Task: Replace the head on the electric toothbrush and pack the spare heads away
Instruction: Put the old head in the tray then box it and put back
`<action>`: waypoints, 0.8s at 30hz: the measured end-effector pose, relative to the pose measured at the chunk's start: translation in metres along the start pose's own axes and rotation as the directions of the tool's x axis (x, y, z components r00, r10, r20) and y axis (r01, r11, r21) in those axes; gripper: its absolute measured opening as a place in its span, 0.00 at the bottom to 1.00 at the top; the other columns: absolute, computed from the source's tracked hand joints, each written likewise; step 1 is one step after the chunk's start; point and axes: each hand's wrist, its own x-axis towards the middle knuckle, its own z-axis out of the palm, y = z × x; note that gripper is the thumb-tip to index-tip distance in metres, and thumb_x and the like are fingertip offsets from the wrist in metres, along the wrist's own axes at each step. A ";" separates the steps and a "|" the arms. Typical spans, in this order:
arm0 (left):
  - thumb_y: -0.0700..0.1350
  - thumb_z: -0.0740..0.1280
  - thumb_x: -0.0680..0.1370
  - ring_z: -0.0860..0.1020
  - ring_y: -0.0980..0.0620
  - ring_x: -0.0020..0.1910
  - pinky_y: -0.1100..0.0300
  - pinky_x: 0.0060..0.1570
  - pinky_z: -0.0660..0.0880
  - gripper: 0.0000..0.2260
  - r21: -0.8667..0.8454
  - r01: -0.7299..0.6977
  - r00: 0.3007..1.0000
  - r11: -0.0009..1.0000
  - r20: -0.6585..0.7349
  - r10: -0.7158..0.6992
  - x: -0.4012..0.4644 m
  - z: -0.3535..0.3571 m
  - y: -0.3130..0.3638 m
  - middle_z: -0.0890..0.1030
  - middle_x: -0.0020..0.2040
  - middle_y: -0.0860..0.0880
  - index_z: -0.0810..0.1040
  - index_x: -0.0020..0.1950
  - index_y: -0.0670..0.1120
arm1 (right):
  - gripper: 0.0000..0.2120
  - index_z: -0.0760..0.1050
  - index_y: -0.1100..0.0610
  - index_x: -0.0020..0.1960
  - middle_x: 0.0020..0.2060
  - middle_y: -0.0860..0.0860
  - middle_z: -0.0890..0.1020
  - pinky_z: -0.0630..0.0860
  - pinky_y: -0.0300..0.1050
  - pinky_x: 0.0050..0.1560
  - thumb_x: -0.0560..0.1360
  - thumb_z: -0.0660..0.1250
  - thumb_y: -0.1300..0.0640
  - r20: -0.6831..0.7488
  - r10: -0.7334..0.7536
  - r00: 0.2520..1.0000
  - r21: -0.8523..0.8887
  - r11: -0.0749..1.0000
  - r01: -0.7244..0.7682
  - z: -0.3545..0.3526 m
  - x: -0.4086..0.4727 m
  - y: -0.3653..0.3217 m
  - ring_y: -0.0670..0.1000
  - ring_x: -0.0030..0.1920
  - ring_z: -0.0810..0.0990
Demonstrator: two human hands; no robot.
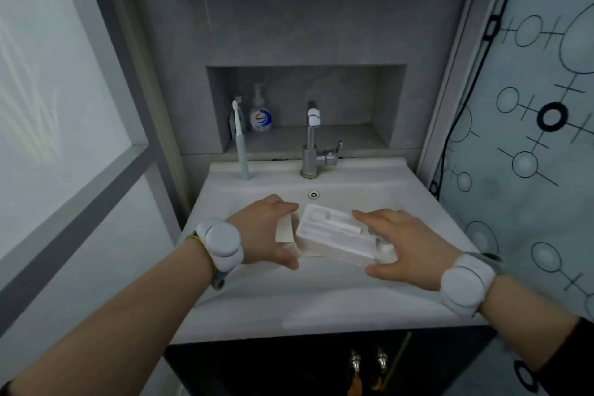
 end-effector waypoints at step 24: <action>0.59 0.76 0.62 0.66 0.48 0.68 0.56 0.68 0.64 0.53 0.052 -0.026 0.999 0.998 0.046 0.024 -0.009 0.009 0.012 0.67 0.70 0.48 0.48 0.76 0.48 | 0.48 0.52 0.49 0.77 0.73 0.48 0.66 0.61 0.44 0.71 0.66 0.71 0.37 0.093 -0.002 0.996 -0.089 0.996 0.011 -0.021 0.022 -0.050 0.52 0.71 0.64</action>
